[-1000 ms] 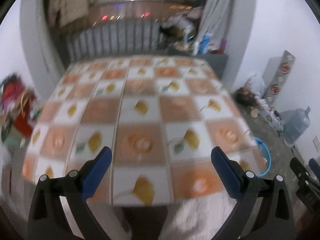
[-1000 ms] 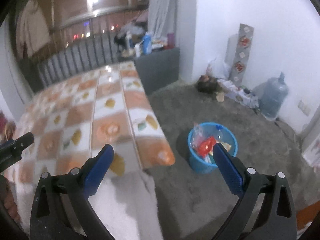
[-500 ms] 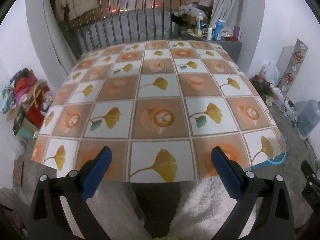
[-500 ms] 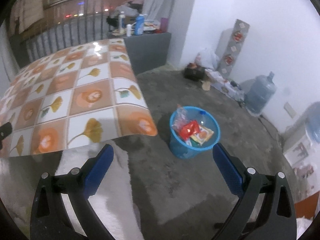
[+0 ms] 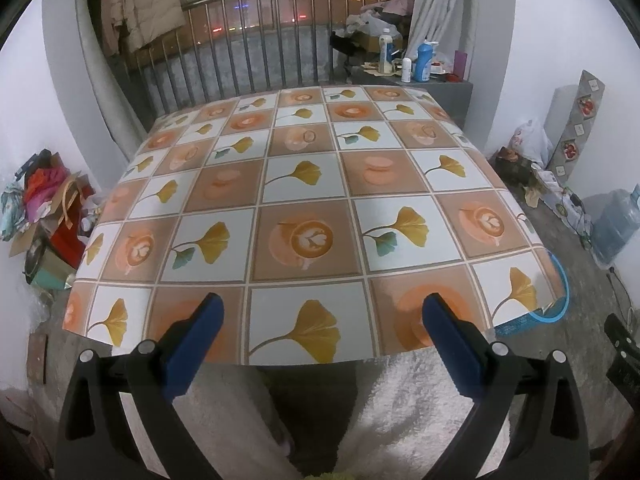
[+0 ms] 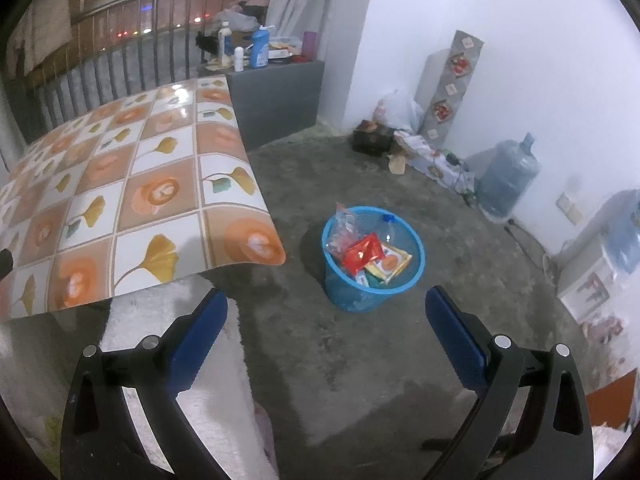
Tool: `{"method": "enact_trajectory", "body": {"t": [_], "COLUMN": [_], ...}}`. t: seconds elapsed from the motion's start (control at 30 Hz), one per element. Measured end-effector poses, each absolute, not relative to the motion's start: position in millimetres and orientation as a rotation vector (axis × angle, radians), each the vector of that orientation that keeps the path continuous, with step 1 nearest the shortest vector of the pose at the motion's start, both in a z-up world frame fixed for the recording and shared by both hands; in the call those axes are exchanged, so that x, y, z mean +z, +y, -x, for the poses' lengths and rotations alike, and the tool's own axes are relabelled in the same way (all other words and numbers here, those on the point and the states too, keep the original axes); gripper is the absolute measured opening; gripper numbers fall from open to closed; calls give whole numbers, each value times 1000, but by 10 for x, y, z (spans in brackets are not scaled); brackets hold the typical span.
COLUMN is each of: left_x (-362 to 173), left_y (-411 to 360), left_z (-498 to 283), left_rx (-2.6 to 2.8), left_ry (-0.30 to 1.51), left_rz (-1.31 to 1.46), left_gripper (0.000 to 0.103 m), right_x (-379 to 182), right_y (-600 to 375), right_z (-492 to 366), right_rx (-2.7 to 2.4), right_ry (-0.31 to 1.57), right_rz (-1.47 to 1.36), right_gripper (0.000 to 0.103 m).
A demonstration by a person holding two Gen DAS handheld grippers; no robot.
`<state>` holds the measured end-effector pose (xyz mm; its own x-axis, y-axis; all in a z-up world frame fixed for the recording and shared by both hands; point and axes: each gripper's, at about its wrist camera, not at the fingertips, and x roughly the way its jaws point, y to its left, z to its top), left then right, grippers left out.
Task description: Collect trash
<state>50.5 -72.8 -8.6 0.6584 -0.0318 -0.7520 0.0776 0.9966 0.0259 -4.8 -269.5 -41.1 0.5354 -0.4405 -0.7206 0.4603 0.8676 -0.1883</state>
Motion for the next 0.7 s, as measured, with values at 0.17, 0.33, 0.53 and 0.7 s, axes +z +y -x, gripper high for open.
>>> {"method": "enact_trajectory", "body": {"t": [0.17,0.33,0.53,0.7], "left_x": [-92,-109,-120,-123], "left_y": [-737,-748,-764,-799], "left_z": [-502,-495,-484,-466], "left_rx": [-66,-77,-97,-119], "left_ry": [852,857,863,866], "left_rz": [-58,-58,-54,-56], "left_gripper": [97,97,97,97], "right_x": [-400,-372,-368,-358], "right_y": [-2668,-2659,-2645,-2646], "right_z": [72,96,101,110], "right_rx": [-536,-542,-544,-545], "right_ry": [839,829,826,827], "right_rz": [-17,-14,-11,-12], "right_gripper": [95,95,95,95]}}
